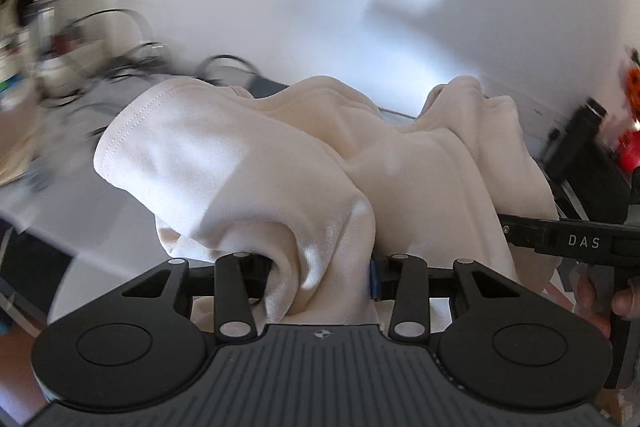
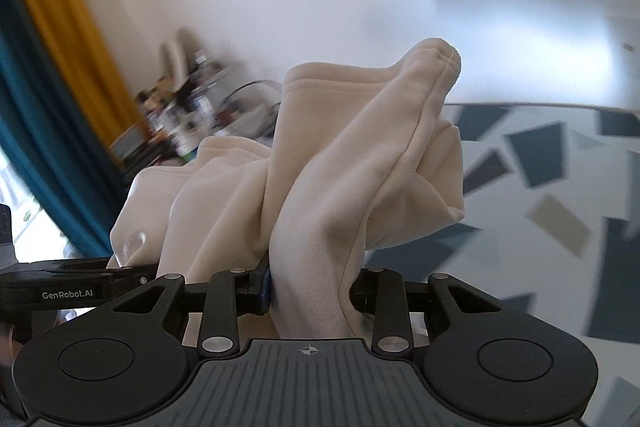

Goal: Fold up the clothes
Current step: 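Lift the folded sweatshirt off the table with both grippers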

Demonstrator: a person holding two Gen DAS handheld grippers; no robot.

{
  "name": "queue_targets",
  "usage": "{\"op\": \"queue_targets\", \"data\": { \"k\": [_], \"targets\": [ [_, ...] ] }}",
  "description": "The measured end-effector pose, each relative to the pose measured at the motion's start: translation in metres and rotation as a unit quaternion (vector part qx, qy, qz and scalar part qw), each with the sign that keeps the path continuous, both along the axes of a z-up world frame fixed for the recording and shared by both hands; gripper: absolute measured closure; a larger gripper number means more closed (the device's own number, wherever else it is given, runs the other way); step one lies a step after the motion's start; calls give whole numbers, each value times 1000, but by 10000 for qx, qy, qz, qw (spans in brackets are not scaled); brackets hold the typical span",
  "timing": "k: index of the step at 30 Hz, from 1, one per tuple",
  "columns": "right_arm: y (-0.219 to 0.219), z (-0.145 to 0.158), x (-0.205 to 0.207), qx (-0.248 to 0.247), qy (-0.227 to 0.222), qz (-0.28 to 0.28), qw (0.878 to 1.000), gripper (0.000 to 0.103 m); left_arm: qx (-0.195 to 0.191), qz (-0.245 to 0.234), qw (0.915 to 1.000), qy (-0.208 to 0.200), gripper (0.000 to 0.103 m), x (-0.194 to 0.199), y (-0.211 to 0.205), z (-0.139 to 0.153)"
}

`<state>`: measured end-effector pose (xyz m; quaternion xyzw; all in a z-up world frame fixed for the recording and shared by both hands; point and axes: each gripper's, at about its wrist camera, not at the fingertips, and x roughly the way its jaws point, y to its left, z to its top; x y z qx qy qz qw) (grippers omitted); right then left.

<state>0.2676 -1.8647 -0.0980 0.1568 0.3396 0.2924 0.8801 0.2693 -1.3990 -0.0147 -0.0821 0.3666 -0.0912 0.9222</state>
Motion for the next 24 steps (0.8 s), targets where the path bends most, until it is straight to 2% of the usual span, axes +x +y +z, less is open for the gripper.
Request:
{"op": "queue_targets", "data": {
  "k": [7, 13, 21, 24],
  "targets": [
    [119, 29, 3, -135, -138, 886, 9959, 74, -159, 880, 9958, -185, 62, -43, 94, 10],
    [265, 42, 1, -261, -229, 1583, 9868, 74, -302, 1627, 9859, -254, 62, -79, 219, 11],
    [465, 51, -15, -184, -144, 2627, 9646, 74, -267, 2634, 9642, -153, 62, -139, 381, 21],
    [533, 50, -27, -74, -43, 3017, 9534, 74, -200, 3039, 9524, -118, 62, -165, 429, 24]
  ]
}}
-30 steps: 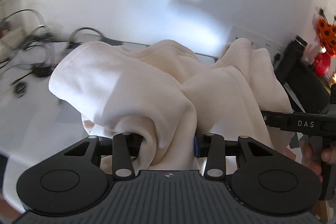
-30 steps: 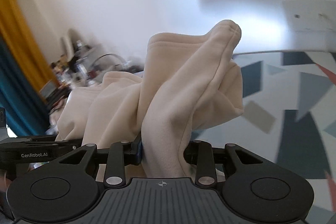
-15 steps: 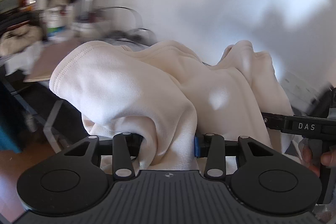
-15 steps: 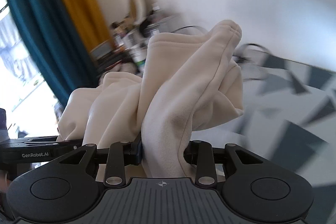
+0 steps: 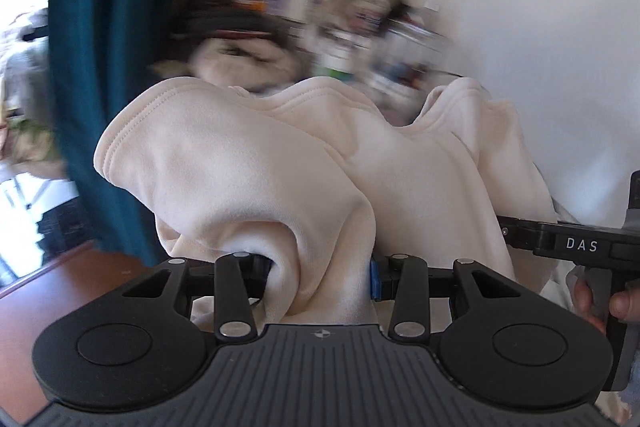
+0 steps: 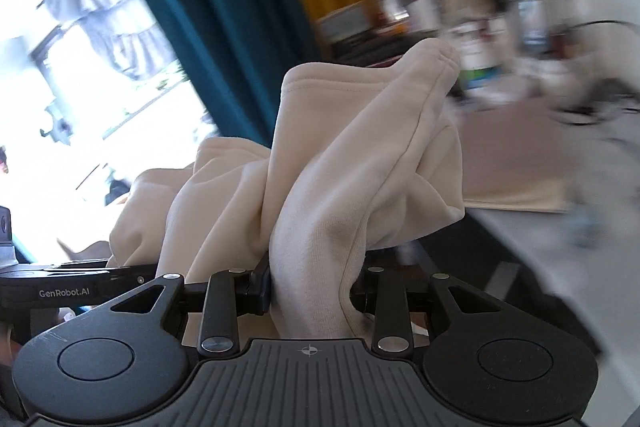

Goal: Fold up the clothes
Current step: 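Lift the folded sweatshirt off the table with both grippers, then carry the held sweatshirt with both grippers toward the tan chair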

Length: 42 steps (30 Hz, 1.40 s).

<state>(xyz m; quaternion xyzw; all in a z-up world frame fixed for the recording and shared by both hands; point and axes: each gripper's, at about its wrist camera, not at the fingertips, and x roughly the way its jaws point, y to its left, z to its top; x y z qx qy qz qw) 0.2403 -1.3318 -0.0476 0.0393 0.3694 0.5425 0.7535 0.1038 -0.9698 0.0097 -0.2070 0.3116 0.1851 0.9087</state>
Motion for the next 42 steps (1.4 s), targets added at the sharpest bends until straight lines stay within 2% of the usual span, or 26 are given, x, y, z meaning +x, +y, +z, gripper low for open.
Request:
{"op": "queue_targets", "data": {
  "k": [6, 12, 16, 24, 27, 36, 42],
  "targets": [
    [124, 0, -26, -14, 83, 935, 9956, 73, -16, 946, 9955, 83, 62, -53, 84, -1],
    [237, -9, -54, -97, 145, 1681, 9856, 73, -122, 1780, 9839, 111, 62, -91, 162, -15],
    [310, -12, -55, -28, 197, 2010, 9794, 73, -172, 2179, 9757, 130, 62, -102, 220, -22],
    [484, -6, -20, 73, 346, 2520, 9671, 73, 0, 2688, 9627, 310, 62, -86, 348, -16],
    [552, -6, -10, 74, 261, 2766, 9606, 73, 23, 2894, 9566, 347, 62, -82, 393, -14],
    [708, 2, -39, 59, 208, 3167, 9483, 73, 129, 3437, 9384, 328, 62, -106, 504, -14],
    [812, 5, -87, 67, 43, 3275, 9448, 73, 150, 3601, 9325, 211, 62, -155, 586, -21]
  ]
}}
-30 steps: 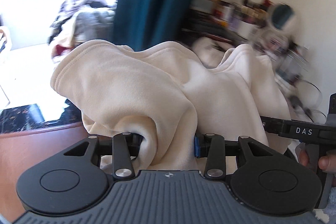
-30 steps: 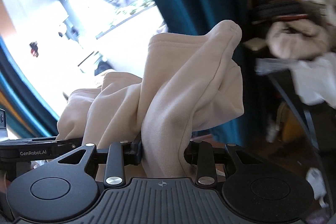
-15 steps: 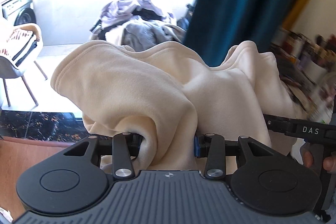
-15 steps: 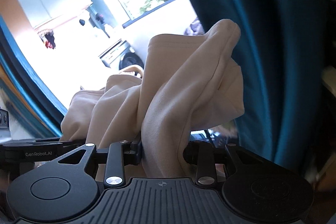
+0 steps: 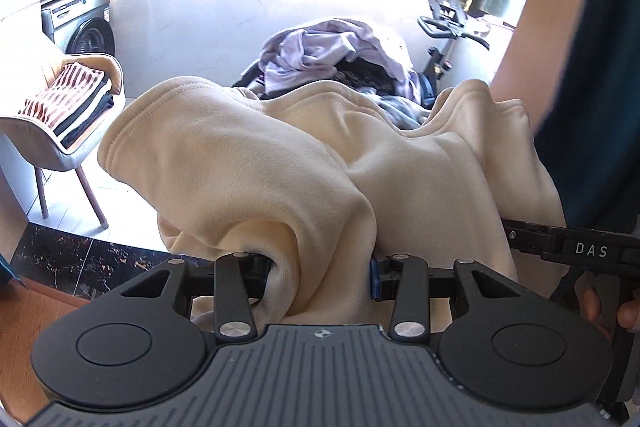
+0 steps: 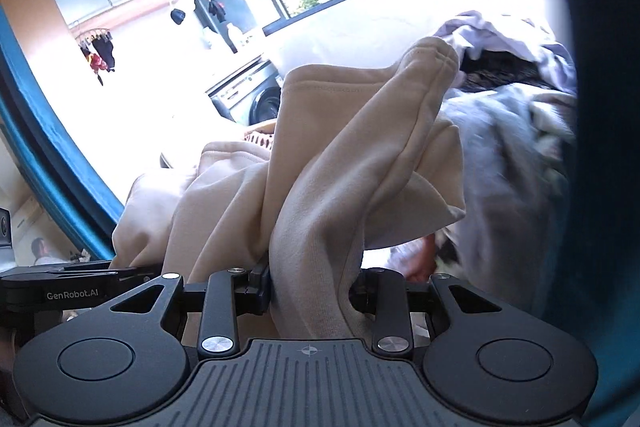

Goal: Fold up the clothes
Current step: 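Carry the held sweatshirt with both grippers toward the tan chair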

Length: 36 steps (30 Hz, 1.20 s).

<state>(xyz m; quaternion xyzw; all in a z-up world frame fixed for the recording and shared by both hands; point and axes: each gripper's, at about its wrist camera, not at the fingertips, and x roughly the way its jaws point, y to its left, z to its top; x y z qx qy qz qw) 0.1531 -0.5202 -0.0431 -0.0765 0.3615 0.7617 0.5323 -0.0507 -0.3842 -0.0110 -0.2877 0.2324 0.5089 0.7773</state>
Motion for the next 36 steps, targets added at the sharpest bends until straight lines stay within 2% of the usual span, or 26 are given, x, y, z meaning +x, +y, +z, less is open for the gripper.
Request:
{"op": "queue_targets", "data": {
  "k": [3, 8, 13, 18, 26, 32, 36],
  "targets": [
    [44, 0, -25, -22, 10, -21, 10000, 73, 24, 37, 10000, -48, 62, -34, 47, -2],
    [123, -3, -75, -112, -104, -85, 9998, 73, -176, -29, 9998, 60, 62, -89, 132, 0],
    [199, -15, -110, -170, 8, -261, 9995, 73, -192, -188, 9995, 162, 62, -126, 201, -1],
    [272, -29, -126, -305, 83, -264, 9991, 73, -243, -239, 9992, 215, 62, -151, 260, -9],
    [399, -54, -139, -512, 130, -36, 9986, 73, -456, -41, 9988, 187, 62, -183, 364, -33],
    [521, -73, -133, -670, 271, 210, 9972, 73, -566, 304, 9976, 262, 62, -191, 456, -50],
    [607, -76, -132, -769, 292, 594, 9948, 73, -718, 590, 9951, 329, 62, -194, 518, -58]
  ]
}}
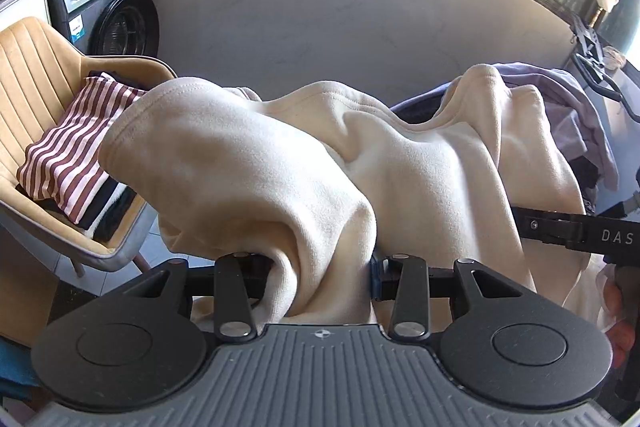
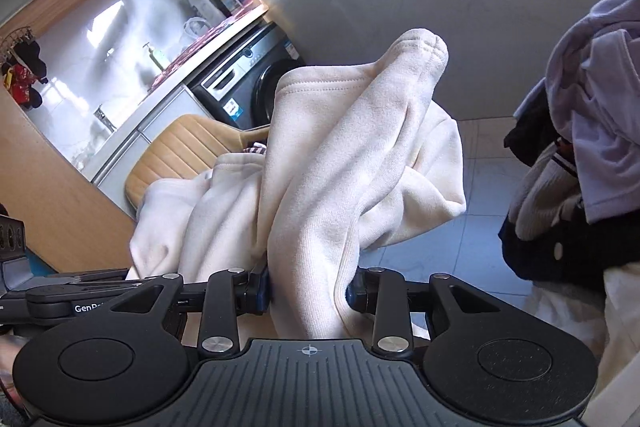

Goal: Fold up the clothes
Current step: 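Carry the held sweatshirt with both grippers toward the tan chair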

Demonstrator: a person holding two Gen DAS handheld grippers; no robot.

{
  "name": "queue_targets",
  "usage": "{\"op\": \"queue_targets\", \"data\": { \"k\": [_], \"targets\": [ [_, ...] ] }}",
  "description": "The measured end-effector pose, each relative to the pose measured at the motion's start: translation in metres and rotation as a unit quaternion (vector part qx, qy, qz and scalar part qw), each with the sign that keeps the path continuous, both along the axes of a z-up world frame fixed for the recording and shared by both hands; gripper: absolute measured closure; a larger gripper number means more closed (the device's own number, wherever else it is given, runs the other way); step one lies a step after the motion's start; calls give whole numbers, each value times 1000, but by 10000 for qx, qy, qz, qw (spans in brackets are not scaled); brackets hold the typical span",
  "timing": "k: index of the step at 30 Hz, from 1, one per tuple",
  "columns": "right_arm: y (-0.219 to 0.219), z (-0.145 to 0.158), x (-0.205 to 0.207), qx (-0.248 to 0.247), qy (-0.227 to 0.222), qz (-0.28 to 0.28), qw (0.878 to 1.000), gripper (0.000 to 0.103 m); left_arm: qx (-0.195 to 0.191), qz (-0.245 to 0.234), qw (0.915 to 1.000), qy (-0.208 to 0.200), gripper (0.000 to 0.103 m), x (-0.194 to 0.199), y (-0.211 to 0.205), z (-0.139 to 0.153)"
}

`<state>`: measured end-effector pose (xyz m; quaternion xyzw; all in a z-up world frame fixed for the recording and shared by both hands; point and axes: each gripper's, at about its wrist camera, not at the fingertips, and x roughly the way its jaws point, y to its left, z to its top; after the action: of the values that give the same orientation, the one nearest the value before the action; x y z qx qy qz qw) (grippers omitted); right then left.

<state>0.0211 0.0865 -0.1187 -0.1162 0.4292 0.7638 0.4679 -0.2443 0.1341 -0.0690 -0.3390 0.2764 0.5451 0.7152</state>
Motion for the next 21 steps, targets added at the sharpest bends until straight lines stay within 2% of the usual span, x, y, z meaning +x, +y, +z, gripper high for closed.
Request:
{"op": "queue_targets", "data": {
  "k": [4, 11, 17, 21],
  "targets": [
    [78, 3, -14, 15, -248, 449, 9987, 73, -82, 365, 9992, -129, 62, -14, 50, -4],
    [189, 2, -66, 38, -516, 1106, 9925, 73, -182, 1032, 9939, -331, 62, -57, 119, -19],
    [292, -9, -130, -131, -618, 1648, 9843, 73, -278, 1489, 9866, -602, 62, -113, 178, -42],
    [355, -15, -194, -152, -793, 2125, 9738, 73, -362, 1883, 9790, -696, 62, -162, 217, -54]
  ]
}}
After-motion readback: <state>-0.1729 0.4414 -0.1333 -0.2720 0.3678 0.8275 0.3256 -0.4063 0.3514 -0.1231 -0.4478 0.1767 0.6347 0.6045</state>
